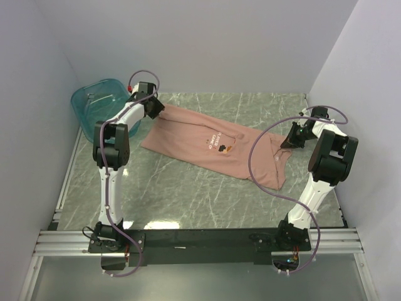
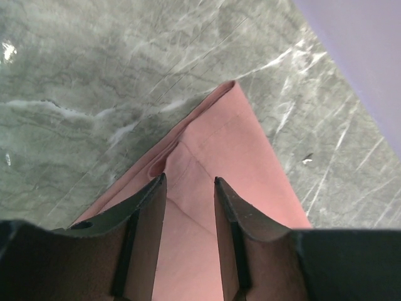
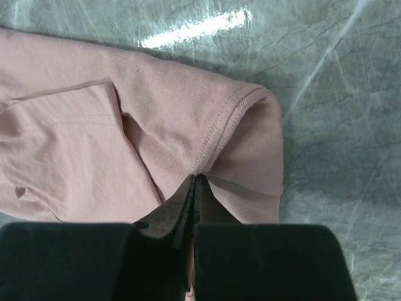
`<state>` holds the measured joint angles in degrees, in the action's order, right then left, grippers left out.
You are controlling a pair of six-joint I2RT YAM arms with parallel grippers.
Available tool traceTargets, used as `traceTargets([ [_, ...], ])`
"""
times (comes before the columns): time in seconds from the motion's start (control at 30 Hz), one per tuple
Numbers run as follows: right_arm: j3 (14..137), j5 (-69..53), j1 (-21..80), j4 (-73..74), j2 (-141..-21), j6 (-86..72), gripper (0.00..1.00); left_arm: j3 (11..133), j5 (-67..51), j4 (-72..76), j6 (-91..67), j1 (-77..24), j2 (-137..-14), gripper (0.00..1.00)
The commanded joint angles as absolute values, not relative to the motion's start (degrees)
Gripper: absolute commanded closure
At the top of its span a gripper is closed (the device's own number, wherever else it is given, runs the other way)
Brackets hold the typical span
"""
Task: Fold and stack the t-shirts
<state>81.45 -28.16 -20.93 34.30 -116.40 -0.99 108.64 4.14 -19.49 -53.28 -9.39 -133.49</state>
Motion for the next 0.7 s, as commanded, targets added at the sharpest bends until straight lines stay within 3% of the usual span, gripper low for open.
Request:
traceTargets([
  [0.0,83.85,-28.92,-21.36,34.45,-116.63,-0.53,1.0,112.14,4.57,-21.71,-53.88,-9.93,-135.0,0.58],
  [0.37,83.94,-28.83,-21.27,34.54,-116.54,-0.53,1.0,114.17,6.07,-23.64,-53.79,-10.2,-137.37,0.64],
  [0.67,84.11,-28.92,-21.27,34.63,-116.54,-0.44,1.0,115.05,4.92,-24.35,-52.82,-10.11,-139.04,0.83],
])
